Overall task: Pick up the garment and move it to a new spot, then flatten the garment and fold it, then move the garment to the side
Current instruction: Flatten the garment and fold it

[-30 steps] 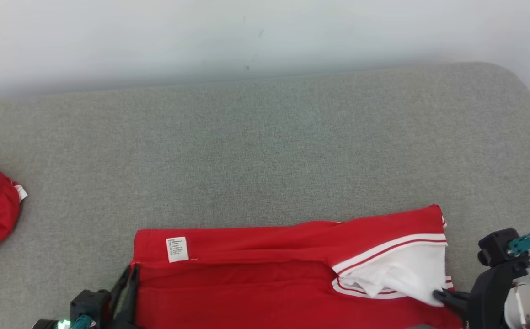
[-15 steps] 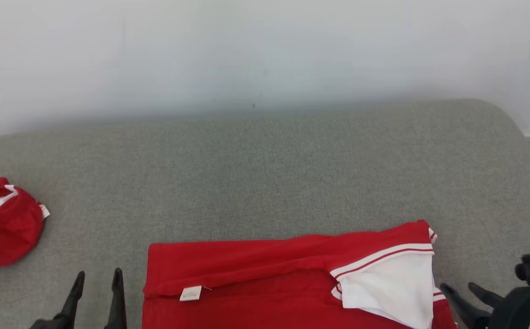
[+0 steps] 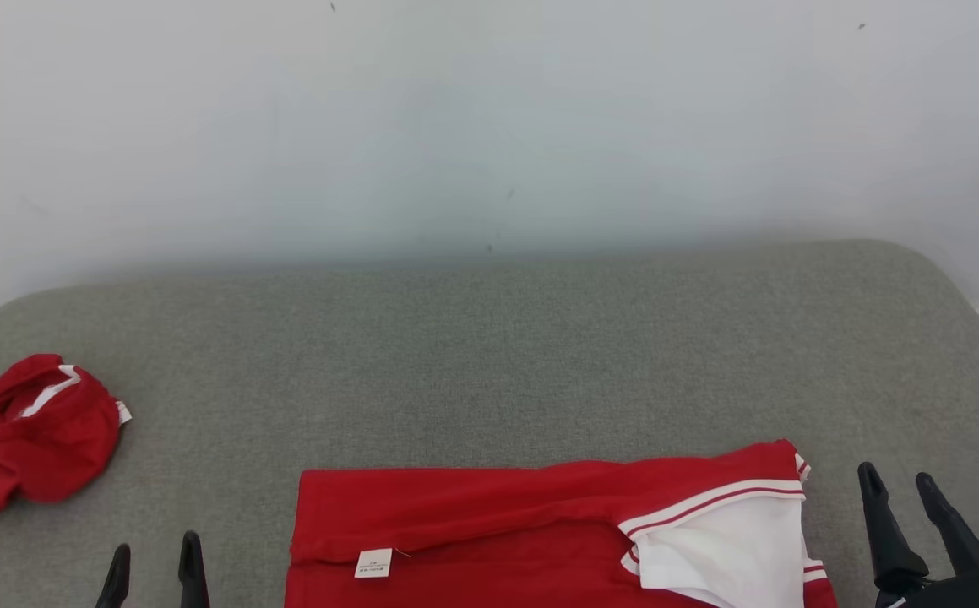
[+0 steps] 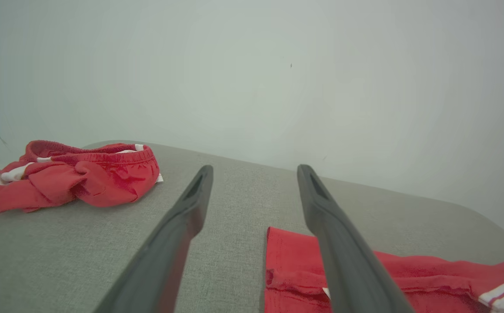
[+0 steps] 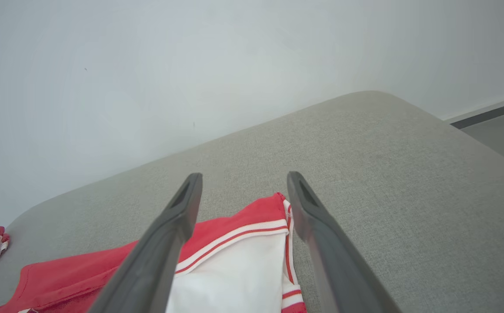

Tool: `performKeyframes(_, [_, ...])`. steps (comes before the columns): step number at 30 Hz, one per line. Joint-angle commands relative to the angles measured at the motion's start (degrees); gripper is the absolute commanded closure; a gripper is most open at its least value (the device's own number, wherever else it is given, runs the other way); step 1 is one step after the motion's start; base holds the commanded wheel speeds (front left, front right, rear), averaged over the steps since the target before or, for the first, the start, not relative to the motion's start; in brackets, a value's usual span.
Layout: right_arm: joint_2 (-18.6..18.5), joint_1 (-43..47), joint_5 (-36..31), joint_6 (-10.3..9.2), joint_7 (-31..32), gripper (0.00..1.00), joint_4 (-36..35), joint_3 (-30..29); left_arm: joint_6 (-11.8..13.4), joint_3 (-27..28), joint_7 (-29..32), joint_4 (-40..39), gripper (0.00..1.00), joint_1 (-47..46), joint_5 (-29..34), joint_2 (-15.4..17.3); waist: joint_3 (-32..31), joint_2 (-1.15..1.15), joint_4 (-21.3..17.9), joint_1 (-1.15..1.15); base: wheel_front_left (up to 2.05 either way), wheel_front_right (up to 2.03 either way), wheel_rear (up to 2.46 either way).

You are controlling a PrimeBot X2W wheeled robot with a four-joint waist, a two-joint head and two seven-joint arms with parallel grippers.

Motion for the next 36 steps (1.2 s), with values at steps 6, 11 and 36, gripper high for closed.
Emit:
performKeyframes(6, [1.55,1.08,-4.43,0.03,-9.31,0.0,4.74,0.85,-0.44,0.36,-0.15,1.42,0.0,3.26,2.07,0.93,-1.82,0.0,1.52,0.0,0.0,0.0,0.0])
performKeyframes(11, [0.26,-0.55,-7.25,0.03,-5.55,0.0,9.29,0.14,-0.42,-0.06,-0.15,2.02,0.0,3.8,2.86,0.7,-1.86,0.0,1.98,0.0,0.0,0.0,0.0])
performKeyframes(36, [4.11,-20.32,-21.88,0.04,25.92,0.0,33.26,-14.34,-0.46,-4.31,1.83,0.64,0.0,0.94,3.42,2.75,3.95,0.0,8.49,0.0,0.0,0.0,0.0])
